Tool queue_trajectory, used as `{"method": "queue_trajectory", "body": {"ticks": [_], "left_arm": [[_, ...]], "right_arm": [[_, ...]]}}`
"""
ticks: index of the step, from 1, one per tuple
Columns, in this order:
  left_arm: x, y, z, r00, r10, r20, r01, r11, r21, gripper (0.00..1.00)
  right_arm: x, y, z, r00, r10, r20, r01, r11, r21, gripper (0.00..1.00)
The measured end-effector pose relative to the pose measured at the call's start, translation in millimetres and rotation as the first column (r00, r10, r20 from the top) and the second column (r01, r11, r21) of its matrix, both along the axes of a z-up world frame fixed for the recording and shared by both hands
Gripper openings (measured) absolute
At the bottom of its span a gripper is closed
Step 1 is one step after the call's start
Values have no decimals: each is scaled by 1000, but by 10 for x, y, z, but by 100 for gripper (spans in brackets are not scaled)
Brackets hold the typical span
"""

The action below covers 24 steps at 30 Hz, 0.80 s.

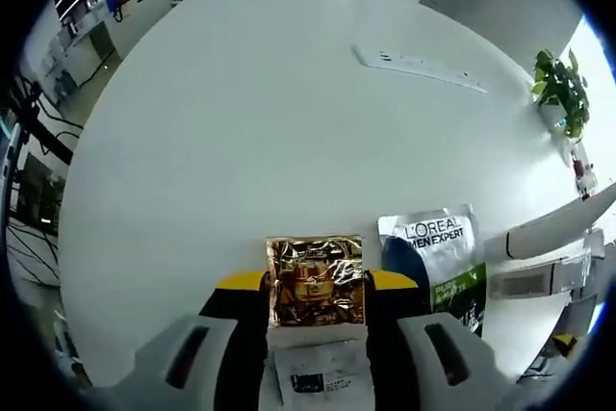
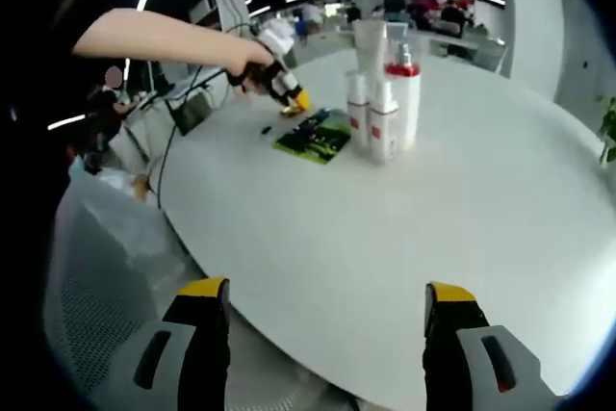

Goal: Arrange the skincare products in the storage area until every visible bottle or jar stands upright without overlapping.

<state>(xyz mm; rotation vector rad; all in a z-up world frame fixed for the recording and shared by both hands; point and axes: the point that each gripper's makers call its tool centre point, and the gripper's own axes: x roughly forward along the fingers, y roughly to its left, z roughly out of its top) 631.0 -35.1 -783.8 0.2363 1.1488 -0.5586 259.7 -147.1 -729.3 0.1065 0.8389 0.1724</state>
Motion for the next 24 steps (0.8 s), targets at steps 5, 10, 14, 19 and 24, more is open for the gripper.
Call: {"method": "queue_trajectory", "body": {"ticks": [5, 10, 14, 19, 24], "left_arm": [[-23, -6, -16, 1000, -6, 20, 6, 1000, 7, 39], [-47, 13, -33, 1000, 2, 11, -2, 1000, 6, 37], [-70, 6, -9, 1000, 15, 6, -15, 1000, -11, 40], [-77, 32, 35, 1000, 15, 9, -15, 1000, -20, 46], [-74, 44, 182, 999, 10, 37, -7, 997, -78, 50]], "right_arm": [[1, 4, 10, 1000, 5, 6, -5, 1000, -2, 87], [5, 11, 12, 1000, 9, 7, -9, 1000, 1, 87], [8, 18, 10, 1000, 13, 7, -13, 1000, 2, 87], [13, 18, 16, 1000, 12, 9, -12, 1000, 2, 87], [21, 12, 28, 1000, 11, 15, -11, 1000, -4, 87]]}}
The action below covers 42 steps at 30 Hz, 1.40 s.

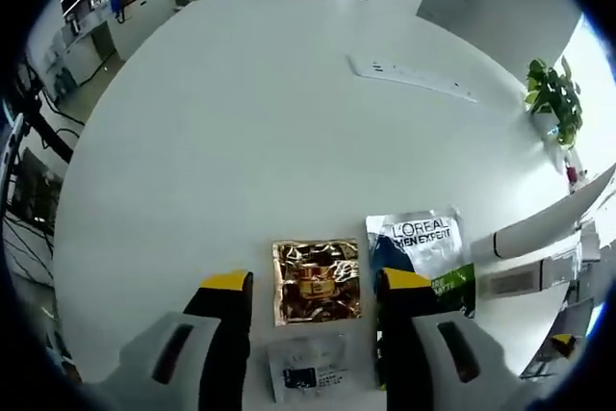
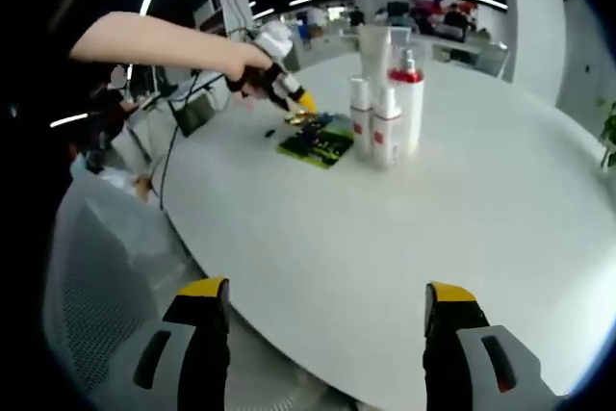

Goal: Arrange the skincare products in the storage area until every visible bottle or jar stands upright without overlapping.

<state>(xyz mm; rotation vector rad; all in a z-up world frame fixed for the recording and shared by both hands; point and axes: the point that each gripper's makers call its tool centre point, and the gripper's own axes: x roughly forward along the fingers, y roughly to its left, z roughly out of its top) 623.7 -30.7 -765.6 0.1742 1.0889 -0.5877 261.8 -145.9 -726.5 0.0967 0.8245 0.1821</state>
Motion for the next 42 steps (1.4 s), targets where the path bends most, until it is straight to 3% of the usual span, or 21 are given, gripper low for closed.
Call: {"method": "queue_trajectory", "body": {"ticks": [2, 5, 8, 10, 12, 13, 15, 20, 25, 28, 33, 39, 40, 42], "left_arm": [[24, -42, 77, 999, -15, 28, 16, 998, -59, 54], [-25, -27, 186, 996, -60, 62, 66, 993, -95, 60], [-71, 10, 358, 977, -146, 154, 165, 979, -123, 62], [-118, 11, 433, 970, -164, 178, 195, 966, -171, 67], [-249, 55, 514, 971, -165, 175, 203, 952, -231, 73], [-284, 89, 570, 966, -165, 200, 215, 942, -258, 75], [-397, 163, 652, 951, -192, 244, 257, 926, -275, 81], [-697, 347, 814, 927, -233, 294, 322, 897, -302, 86], [-996, 570, 1008, 916, -216, 338, 337, 870, -359, 96], [-1176, 725, 1133, 902, -192, 387, 346, 857, -382, 94], [-1449, 952, 1268, 893, -145, 426, 333, 849, -410, 99], [-1851, 1102, 1231, 848, -231, 477, 412, 854, -318, 99], [-1893, 1124, 1210, 848, -231, 477, 409, 857, -312, 99], [-1991, 1178, 1167, 866, -196, 460, 374, 865, -335, 99]], "right_arm": [[4, 5, 3, 1000, 3, 1, -3, 1000, -2, 87], [4, 11, 8, 1000, 11, 3, -11, 1000, -13, 87], [9, 11, 19, 1000, 13, 7, -13, 1000, -19, 90], [8, 11, 20, 1000, 16, 9, -15, 1000, -23, 91], [14, 19, 29, 1000, 18, 13, -18, 1000, -22, 91], [15, 20, 30, 1000, 20, 14, -20, 1000, -24, 92], [18, 27, 32, 1000, 26, 16, -25, 999, -28, 93], [27, 31, 46, 999, 23, 24, -23, 1000, -19, 96], [49, 27, 91, 999, 3, 49, -3, 1000, 10, 98], [57, 29, 107, 998, 2, 58, -3, 1000, 6, 99], [50, 31, 111, 998, 13, 59, -13, 1000, -14, 99], [53, 28, 118, 998, 18, 64, -17, 1000, -23, 99], [54, 24, 121, 998, 17, 66, -15, 1000, -24, 99], [56, 16, 126, 998, 13, 68, -11, 1000, -26, 99]]}}
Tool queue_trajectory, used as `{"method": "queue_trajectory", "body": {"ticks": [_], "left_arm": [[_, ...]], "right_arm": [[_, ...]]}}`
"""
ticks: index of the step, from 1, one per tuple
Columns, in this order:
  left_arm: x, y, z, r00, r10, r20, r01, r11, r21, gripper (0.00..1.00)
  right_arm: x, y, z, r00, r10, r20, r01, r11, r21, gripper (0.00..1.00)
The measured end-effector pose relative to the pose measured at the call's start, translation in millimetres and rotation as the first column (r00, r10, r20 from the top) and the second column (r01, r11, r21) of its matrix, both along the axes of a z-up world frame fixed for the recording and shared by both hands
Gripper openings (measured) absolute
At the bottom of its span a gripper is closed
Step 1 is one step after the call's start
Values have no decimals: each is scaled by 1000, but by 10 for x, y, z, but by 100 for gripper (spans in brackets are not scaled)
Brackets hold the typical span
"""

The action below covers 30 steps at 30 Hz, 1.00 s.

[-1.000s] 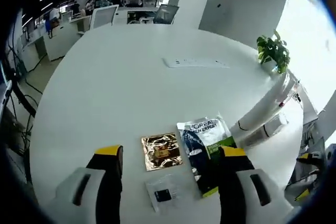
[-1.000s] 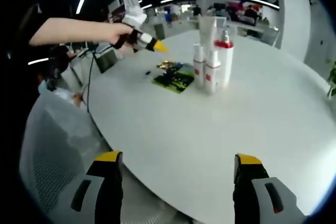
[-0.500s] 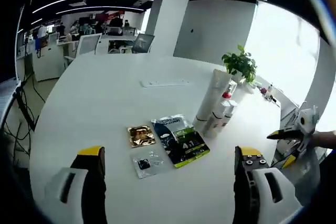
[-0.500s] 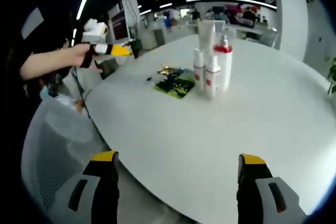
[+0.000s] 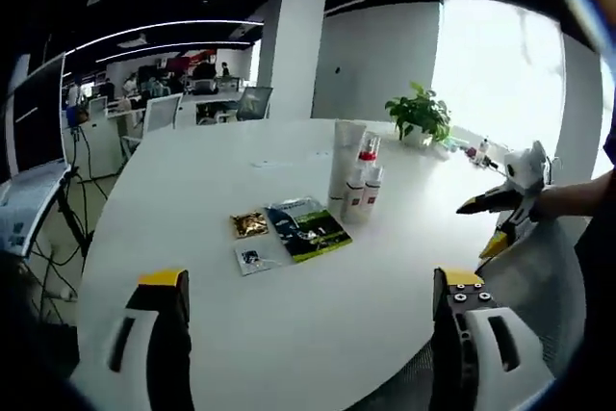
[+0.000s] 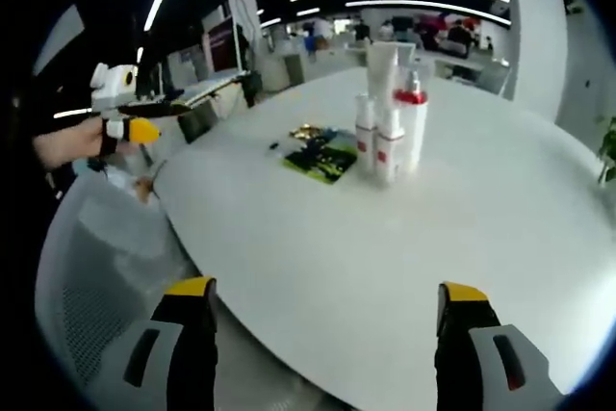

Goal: Arrange the skincare products in the storage area until every visible bottle or jar stands upright without overlapping.

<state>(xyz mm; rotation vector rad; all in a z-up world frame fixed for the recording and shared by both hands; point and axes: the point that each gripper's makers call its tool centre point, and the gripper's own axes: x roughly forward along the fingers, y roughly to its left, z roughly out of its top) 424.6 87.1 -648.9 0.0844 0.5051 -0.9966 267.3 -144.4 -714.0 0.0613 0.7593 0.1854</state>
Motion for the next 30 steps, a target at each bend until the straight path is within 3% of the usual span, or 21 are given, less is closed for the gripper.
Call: {"method": "queue_trajectory", "body": {"ticks": [3, 5, 6, 7, 8, 13, 19, 30], "left_arm": [[-81, 34, -64, 999, 27, 25, -26, 1000, -17, 99], [-36, 61, -154, 998, -11, 58, 6, 997, 78, 99], [47, 42, -88, 990, -15, 138, 2, 996, 89, 99], [58, 2, -33, 984, -26, 176, 12, 997, 79, 98], [50, -15, -38, 988, -17, 151, 7, 998, 64, 99], [44, 51, -98, 991, -7, 135, -4, 997, 80, 97], [68, 62, -58, 988, 8, 151, -18, 998, 67, 97], [51, 82, -84, 991, 13, 131, -22, 998, 66, 95]], "right_arm": [[3, -5, 2, 1000, -4, 3, 4, 1000, 3, 99], [-2, 4, -4, 1000, -1, -1, 1, 1000, 3, 99], [-4, 7, -6, 1000, 0, -2, 0, 1000, 4, 99], [0, 16, -4, 1000, 4, 0, -4, 1000, 1, 99], [-4, 18, -10, 1000, 8, -3, -8, 1000, -6, 99], [-10, 6, -14, 1000, 8, -4, -8, 1000, -18, 99], [-12, -24, -15, 1000, -11, -3, 11, 1000, -13, 99], [-29, -70, -32, 999, -36, -11, 35, 999, -22, 99]]}}
